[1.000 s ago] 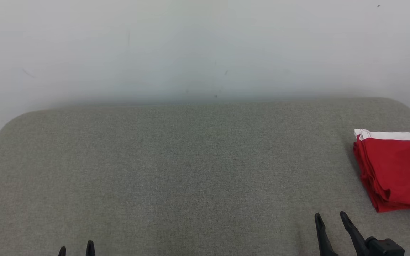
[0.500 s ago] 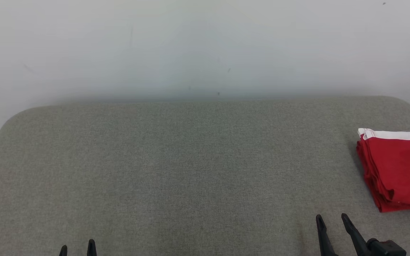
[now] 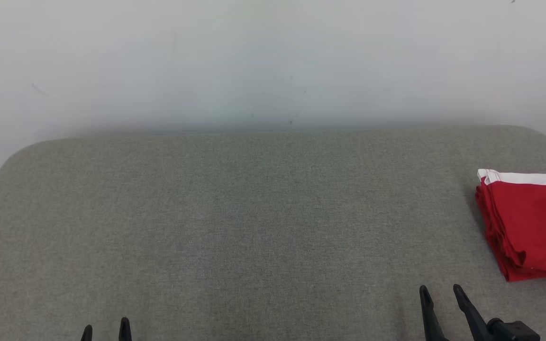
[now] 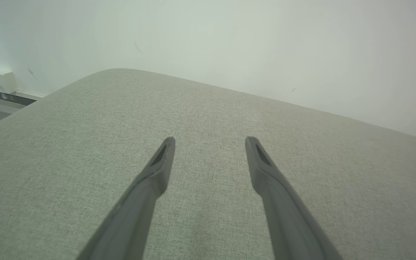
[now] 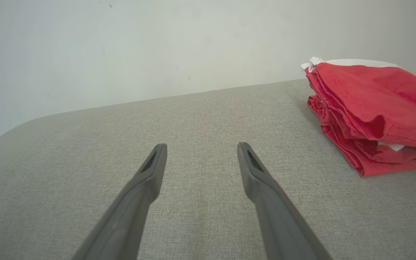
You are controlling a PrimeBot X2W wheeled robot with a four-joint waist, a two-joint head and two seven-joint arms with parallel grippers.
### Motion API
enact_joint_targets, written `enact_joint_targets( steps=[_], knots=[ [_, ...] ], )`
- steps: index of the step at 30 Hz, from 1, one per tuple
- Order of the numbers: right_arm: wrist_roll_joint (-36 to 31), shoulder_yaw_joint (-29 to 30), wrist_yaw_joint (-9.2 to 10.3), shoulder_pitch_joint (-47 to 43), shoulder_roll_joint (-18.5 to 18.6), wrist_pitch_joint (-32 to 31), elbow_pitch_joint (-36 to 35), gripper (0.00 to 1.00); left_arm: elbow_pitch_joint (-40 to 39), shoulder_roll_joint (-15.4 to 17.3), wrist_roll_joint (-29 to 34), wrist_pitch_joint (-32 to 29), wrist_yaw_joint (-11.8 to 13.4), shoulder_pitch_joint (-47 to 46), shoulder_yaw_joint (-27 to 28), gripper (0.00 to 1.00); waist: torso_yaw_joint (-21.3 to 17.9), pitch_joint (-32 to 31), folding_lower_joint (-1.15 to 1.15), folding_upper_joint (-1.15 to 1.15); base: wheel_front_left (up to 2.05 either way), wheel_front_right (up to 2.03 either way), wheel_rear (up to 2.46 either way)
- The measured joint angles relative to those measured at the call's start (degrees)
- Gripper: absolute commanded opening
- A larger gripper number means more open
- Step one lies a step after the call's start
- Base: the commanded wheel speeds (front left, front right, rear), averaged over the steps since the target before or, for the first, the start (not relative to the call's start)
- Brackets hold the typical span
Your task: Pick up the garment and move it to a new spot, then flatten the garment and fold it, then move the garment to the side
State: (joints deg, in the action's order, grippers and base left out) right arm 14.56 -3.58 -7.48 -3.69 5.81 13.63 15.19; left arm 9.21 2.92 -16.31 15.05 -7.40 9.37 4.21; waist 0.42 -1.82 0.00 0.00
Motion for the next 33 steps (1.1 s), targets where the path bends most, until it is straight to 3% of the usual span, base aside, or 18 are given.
enact_joint_targets(
  steps=[4, 5, 13, 33],
  knots=[
    [0.04, -0.18, 0.00, 0.05, -0.04, 0.02, 0.11, 1.00, -0.13, 0.00, -0.08, 0.00, 0.00, 0.00, -0.36, 1.00, 0.00, 0.09, 0.00, 0.00, 0.00, 0.00, 0.00],
    [0.03, -0.21, 0.00, 0.03, -0.07, 0.01, 0.34, 0.00, 0.03, -0.02, -0.14, -0.01, 0.00, 0.01, -0.38, 0.00, 0.00, 0.10, 0.00, 0.00, 0.00, 0.00, 0.00],
    [1.59, -0.30, 0.00, -1.19, -0.27, -0.60, 3.04, 0.00, 2.89, -0.47, -1.98, -0.70, 0.00, 0.10, -0.52, 0.00, -0.01, 0.14, 0.00, 0.00, 0.00, 0.00, 0.00],
    [21.13, 2.26, 0.00, 1.25, -0.94, -5.60, 2.19, 0.00, 3.39, -0.32, -21.03, -5.72, 0.01, -2.92, -0.25, 0.00, -0.08, 0.44, 0.01, 0.00, 0.00, 0.00, 0.00]
  ],
)
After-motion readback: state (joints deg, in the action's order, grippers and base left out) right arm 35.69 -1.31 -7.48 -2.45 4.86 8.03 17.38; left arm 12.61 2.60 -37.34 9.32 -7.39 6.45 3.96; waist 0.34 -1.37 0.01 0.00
